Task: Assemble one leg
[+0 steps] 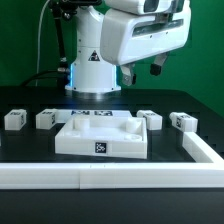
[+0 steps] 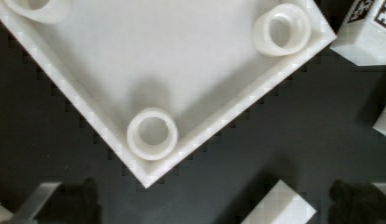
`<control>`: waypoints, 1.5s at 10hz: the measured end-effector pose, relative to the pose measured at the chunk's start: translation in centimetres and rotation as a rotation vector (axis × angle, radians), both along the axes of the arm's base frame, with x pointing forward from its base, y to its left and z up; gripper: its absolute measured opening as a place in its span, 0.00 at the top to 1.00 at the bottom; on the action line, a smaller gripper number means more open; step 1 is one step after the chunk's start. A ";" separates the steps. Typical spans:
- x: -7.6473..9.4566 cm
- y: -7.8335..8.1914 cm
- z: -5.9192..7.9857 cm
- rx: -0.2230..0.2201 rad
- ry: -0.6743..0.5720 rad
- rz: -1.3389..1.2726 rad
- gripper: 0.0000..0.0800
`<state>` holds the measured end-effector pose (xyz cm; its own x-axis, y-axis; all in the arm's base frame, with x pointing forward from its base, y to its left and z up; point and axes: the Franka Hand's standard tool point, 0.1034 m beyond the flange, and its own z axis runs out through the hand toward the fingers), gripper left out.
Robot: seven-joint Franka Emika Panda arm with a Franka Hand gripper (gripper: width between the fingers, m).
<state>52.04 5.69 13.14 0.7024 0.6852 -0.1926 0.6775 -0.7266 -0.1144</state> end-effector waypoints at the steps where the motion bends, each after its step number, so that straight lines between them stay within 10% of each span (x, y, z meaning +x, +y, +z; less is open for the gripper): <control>1: 0.0 0.0 0.0 0.000 0.000 0.000 0.19; 7: 0.0 0.0 -0.1 0.008 -0.014 0.019 0.19; 12: -8.5 -1.6 -4.9 0.121 -0.122 0.496 0.19; 15: -8.7 -1.5 -4.9 0.116 -0.095 0.499 0.19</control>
Offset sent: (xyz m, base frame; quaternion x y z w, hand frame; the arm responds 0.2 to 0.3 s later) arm 0.0000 0.0000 0.0000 0.0000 0.0000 0.0000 1.0000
